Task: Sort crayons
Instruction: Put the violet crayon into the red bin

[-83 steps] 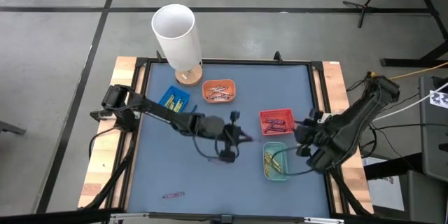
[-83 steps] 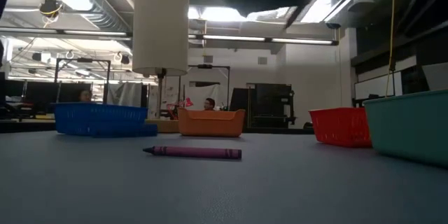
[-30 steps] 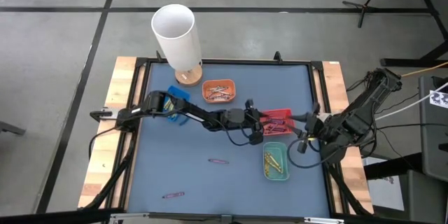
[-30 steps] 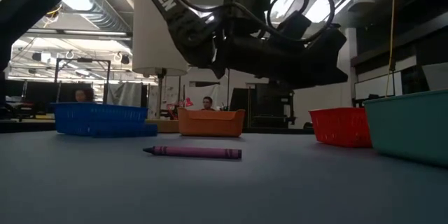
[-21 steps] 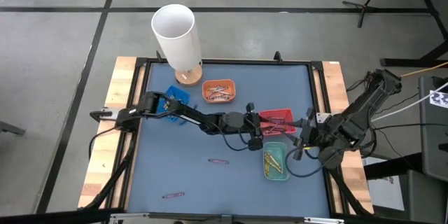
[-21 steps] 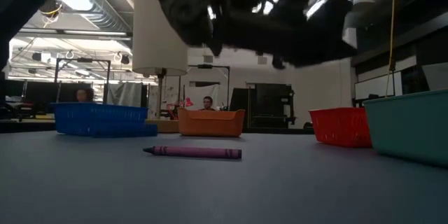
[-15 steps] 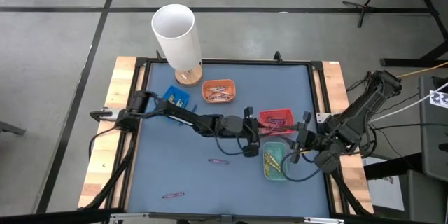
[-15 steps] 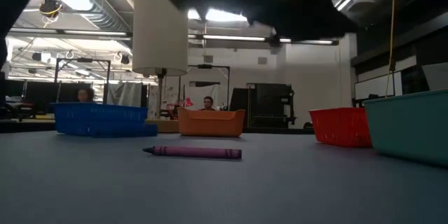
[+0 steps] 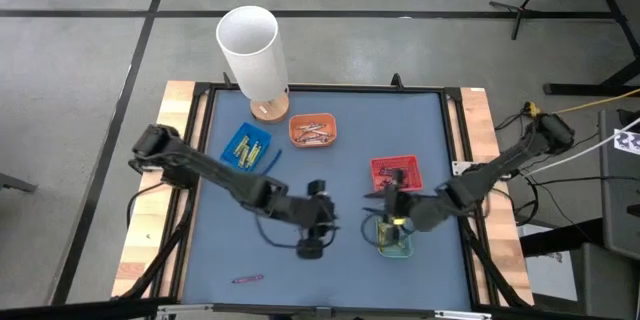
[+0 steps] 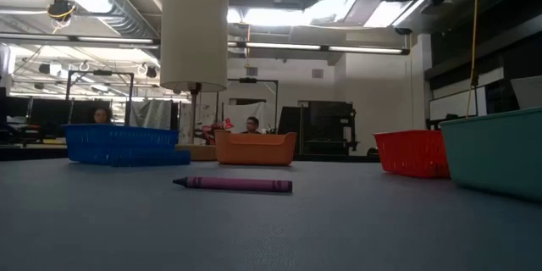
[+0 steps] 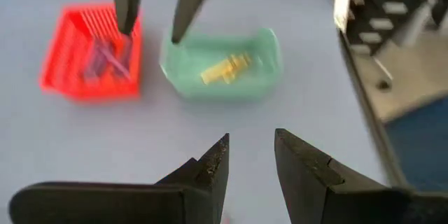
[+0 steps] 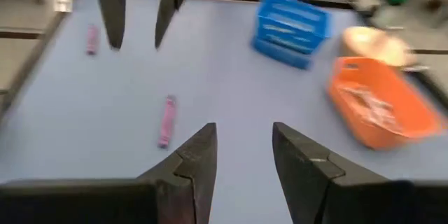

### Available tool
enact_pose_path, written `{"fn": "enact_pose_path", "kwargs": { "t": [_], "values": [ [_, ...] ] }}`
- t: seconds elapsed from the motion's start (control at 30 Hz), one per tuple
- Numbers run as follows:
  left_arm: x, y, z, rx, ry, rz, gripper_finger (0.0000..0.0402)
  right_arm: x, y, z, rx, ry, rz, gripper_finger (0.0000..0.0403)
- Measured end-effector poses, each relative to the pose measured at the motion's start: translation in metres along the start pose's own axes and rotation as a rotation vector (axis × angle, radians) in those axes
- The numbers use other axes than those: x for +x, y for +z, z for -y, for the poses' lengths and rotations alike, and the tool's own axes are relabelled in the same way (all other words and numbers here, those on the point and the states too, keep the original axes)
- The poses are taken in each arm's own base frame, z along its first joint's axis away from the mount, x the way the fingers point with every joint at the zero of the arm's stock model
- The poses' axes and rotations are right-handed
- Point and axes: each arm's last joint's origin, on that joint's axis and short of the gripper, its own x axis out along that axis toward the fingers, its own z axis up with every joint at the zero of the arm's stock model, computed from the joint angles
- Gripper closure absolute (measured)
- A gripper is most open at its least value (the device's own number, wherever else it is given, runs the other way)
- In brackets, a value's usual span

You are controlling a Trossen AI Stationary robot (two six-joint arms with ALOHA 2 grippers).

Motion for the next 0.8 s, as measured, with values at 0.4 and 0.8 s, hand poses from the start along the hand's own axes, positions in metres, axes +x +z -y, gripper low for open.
{"fn": "enact_pose_path", "kwargs": {
  "t": [0.4, 0.8],
  "values": [
    [-0.047, -0.04, 0.069, -0.158, -0.053, -0.205, 0.0302, 0.096, -0.012, 0.0, -0.003, 0.286, 0.03, 0.0265],
    [-0.063, -0.056, 0.096, -0.144, 0.015, -0.158, 0.0302, 0.157, -0.055, -0.012, 0.003, 0.328, -0.007, 0.0265]
  ]
}}
